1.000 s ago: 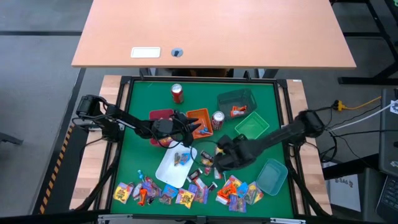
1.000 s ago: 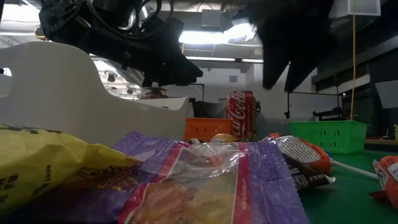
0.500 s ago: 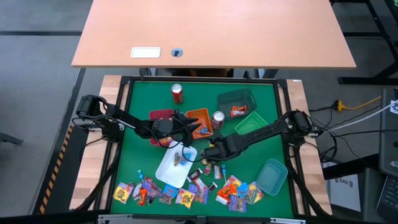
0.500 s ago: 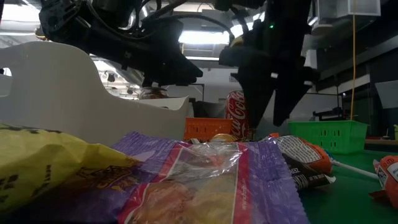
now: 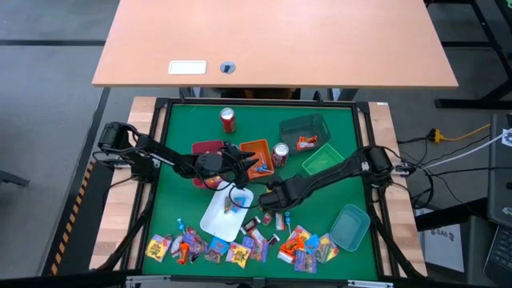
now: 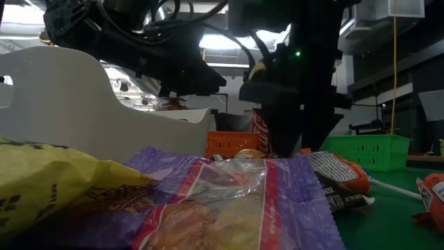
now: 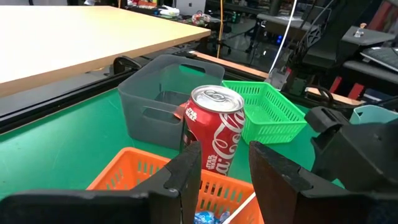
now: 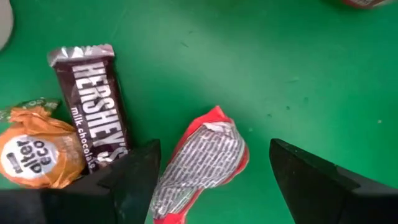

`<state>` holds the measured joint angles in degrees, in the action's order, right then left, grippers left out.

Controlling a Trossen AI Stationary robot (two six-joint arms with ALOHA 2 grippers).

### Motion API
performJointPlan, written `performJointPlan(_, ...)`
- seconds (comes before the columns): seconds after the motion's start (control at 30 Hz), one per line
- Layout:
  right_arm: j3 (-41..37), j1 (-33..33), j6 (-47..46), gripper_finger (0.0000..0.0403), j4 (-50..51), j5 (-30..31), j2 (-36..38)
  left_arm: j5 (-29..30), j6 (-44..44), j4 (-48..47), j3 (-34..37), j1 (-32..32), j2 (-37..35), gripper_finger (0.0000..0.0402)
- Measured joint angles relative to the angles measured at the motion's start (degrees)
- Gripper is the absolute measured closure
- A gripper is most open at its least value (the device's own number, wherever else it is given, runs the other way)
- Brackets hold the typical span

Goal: Sort candy
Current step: Put the orange candy bar into the black bin

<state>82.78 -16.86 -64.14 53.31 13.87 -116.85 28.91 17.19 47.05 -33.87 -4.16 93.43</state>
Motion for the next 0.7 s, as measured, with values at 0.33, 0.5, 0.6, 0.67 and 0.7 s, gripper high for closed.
performJointPlan(0.33,0.04,0.00,-0.02,0.0114,0.25,-0.17,-1.49,-0.07,0.09,0.04,0.00,0.00,0.00,0.0279)
performJointPlan(0.5,0.06,0.02,-0.04,0.0159,0.09,-1.47,-1.49,-0.07,0.13,0.06,0.00,0.00,0.00,0.0279)
performJointPlan(0.6,0.05,0.01,0.07,0.0195,0.19,-1.68,-1.49,-0.04,0.13,0.06,0.00,0.00,0.00,0.0279)
performJointPlan(0.67,0.07,0.02,1.04,0.0218,0.29,-1.88,-1.49,-0.04,0.13,0.06,0.00,0.00,0.00,0.0279)
performJointPlan(0.7,0.07,0.02,1.64,0.0230,0.36,-1.86,-1.49,-0.04,0.13,0.06,0.00,0.00,0.00,0.0279)
